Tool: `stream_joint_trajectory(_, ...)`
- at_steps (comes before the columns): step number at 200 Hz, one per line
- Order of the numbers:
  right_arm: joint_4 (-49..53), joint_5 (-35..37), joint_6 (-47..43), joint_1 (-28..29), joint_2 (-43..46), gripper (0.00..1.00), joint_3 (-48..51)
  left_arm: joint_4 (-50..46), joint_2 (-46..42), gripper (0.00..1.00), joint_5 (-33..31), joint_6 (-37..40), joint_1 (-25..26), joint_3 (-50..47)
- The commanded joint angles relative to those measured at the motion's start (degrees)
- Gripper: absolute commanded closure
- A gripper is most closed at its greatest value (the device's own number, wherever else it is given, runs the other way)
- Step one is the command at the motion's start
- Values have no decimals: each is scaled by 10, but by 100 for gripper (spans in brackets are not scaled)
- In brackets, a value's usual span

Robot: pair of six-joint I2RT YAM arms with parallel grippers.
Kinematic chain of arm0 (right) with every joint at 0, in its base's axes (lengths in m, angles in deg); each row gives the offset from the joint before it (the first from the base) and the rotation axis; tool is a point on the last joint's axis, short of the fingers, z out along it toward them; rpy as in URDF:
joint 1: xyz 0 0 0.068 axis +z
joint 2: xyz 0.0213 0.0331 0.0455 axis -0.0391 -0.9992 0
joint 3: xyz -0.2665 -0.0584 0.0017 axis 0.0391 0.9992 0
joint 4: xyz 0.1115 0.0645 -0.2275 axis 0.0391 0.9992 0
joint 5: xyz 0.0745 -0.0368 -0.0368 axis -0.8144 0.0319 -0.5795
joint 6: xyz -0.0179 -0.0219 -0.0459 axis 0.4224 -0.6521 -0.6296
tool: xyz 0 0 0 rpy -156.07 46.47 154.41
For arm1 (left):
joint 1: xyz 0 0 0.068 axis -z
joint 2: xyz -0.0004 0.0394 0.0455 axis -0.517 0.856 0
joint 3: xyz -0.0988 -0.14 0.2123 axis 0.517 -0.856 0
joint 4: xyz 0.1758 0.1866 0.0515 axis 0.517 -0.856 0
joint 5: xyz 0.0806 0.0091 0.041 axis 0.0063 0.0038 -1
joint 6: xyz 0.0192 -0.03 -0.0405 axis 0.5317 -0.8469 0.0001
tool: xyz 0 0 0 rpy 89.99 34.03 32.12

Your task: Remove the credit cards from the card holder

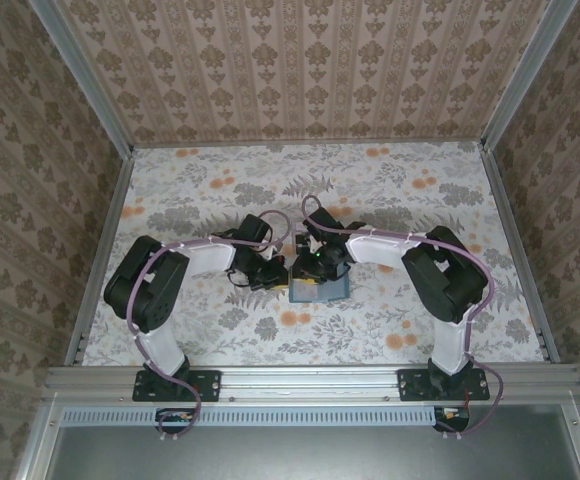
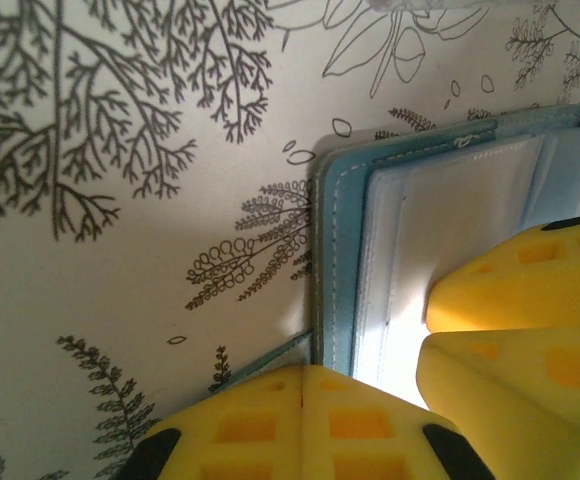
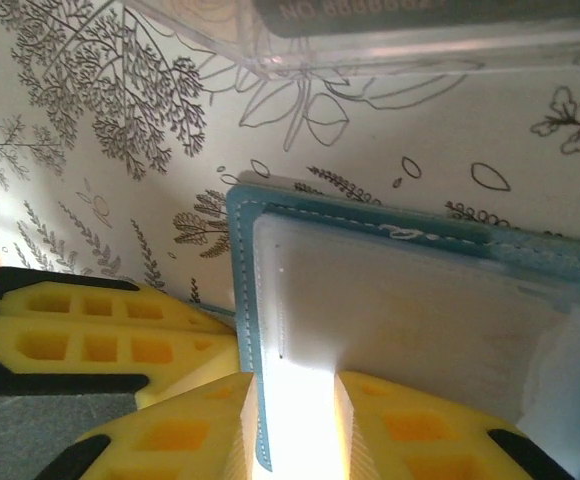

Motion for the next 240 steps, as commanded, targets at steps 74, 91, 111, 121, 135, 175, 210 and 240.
stream_joint_trajectory(74,183,147,-53,21,-1,62,-59,-14,13,97,-21,-7,0,-22)
stream_joint_trajectory(91,208,171,-62,28,1,58,-72,-14,12,97,-22,-7,1,-22)
stream_joint_trajectory(111,236,200,-72,37,0,55,-90,-13,9,97,-22,-8,1,-25)
stream_joint_trajectory(121,249,213,-75,41,-2,54,-98,-13,9,97,-23,-8,1,-25)
stream_joint_trajectory(135,264,228,-78,46,-2,54,-108,-14,7,97,-22,-7,0,-26)
stream_joint_trajectory(175,295,256,-85,52,4,52,-122,-14,7,97,-24,-8,2,-26)
stream_joint_trajectory(210,314,274,-91,52,10,52,-125,-15,5,97,-25,-8,1,-27)
stream_joint_trajectory(240,323,281,-95,52,17,58,-124,-18,6,97,-25,-8,1,-25)
